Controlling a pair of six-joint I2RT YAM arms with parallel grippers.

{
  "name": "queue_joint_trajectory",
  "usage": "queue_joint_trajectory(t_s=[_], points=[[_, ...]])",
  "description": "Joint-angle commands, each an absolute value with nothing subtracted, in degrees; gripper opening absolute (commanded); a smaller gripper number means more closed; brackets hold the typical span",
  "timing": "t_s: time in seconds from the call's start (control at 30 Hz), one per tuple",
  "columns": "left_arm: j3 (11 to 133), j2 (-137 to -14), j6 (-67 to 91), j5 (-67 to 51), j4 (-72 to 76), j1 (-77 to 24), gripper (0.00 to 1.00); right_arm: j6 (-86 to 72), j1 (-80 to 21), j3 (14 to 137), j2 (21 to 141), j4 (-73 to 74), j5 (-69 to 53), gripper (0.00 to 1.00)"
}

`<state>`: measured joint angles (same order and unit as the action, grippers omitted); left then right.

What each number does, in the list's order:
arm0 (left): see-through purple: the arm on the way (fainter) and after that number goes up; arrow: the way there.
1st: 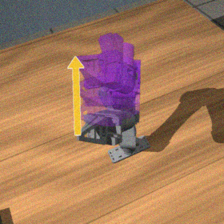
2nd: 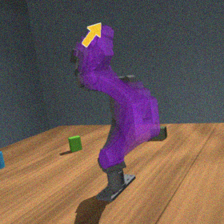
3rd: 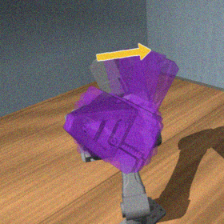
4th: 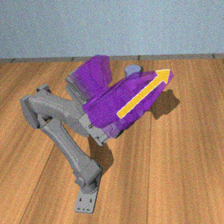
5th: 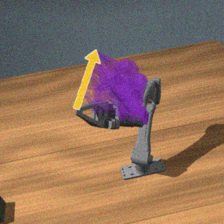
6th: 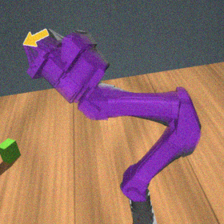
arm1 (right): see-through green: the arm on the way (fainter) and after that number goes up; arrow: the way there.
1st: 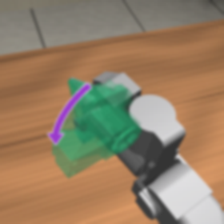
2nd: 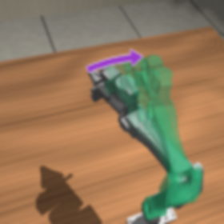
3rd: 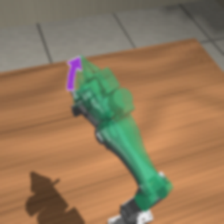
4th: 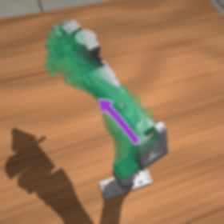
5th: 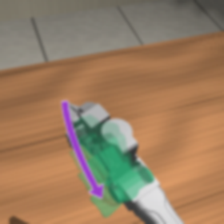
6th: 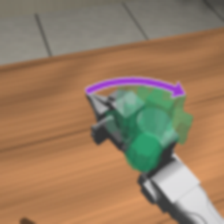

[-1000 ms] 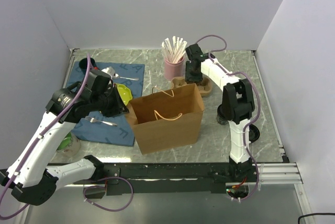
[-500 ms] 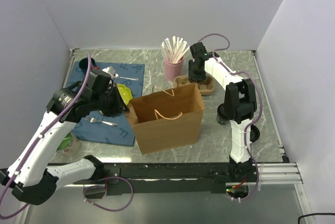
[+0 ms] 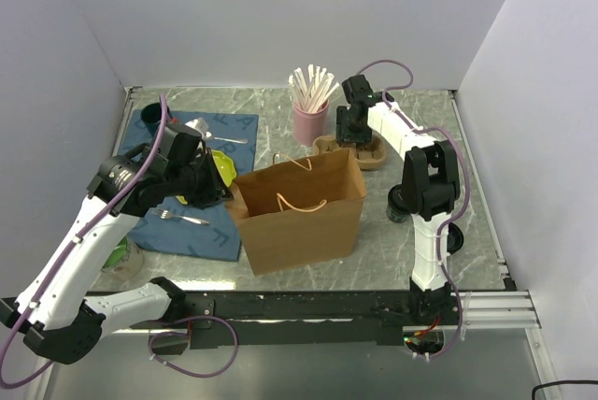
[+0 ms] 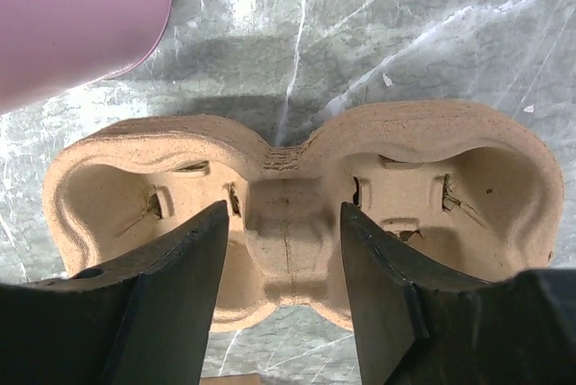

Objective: Pack the takeout coffee

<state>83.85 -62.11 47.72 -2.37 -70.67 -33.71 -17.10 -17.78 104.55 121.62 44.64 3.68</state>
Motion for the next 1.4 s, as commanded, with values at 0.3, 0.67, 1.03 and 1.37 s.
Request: queue_joint_trajectory(t_s=[0.3, 0.67, 1.03, 1.37], points=[[84.8, -62.4, 47.1, -2.9, -70.4, -33.7, 0.08, -17.6, -17.7, 106.2, 118.9, 45.5, 4.0, 0.44], [84.3, -62.0, 46.5, -3.0, -70.1, -33.7, 0.08, -17.7, -17.4, 109.1, 115.7, 47.3, 3.3, 0.4], [83.8, -61.3, 46.4, -3.3, -70.1, -33.7, 0.09, -18.5, -17.4, 105.9, 116.0, 46.8, 2.1, 0.59], [83.4, -61.3, 47.1, -3.4, -69.6, -33.7, 0.09, -19.1, -17.4, 104.9, 118.7, 47.2, 1.2, 0.64]])
